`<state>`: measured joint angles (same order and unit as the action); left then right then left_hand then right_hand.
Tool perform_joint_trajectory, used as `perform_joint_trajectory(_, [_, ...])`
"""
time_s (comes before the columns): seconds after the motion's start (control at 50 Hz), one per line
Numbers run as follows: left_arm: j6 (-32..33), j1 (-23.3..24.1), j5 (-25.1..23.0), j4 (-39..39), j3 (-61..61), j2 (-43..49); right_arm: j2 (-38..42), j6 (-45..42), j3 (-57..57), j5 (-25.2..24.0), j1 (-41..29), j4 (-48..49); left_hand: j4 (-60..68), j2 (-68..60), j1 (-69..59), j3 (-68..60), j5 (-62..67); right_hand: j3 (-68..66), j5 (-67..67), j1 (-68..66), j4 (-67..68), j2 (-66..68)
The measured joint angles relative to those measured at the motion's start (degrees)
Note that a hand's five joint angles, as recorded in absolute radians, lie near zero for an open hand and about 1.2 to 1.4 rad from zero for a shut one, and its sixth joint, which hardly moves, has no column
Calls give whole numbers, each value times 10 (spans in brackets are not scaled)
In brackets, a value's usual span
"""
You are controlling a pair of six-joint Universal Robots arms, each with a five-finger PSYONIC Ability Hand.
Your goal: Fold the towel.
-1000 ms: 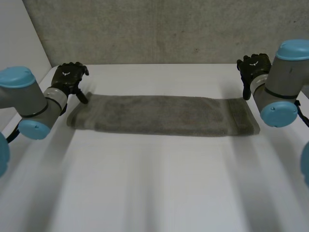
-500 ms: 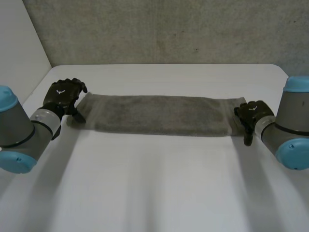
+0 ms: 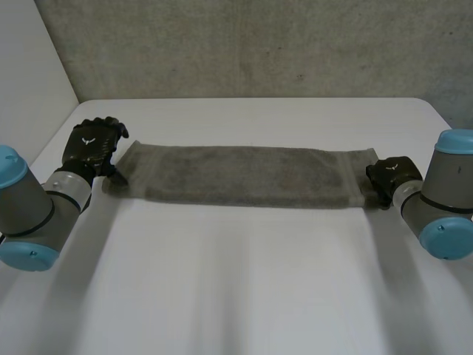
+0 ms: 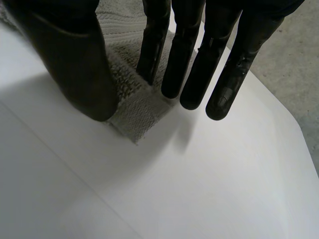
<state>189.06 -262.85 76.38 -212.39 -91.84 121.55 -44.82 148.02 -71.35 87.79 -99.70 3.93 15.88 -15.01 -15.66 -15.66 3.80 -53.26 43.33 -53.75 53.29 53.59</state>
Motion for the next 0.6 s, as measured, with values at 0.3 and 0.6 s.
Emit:
perform_joint_trajectory(0.3, [2,2,-1,-11,-7,2,5,-1,5,-40,7,-9,0,0,0,0,0,-222,231,-212,231,202])
perform_joint_trajectory(0.6, [3,1,0,-17,-10,1,-61,-54,36,-51,161,-71,0,0,0,0,0,-222,231,-216,231,202])
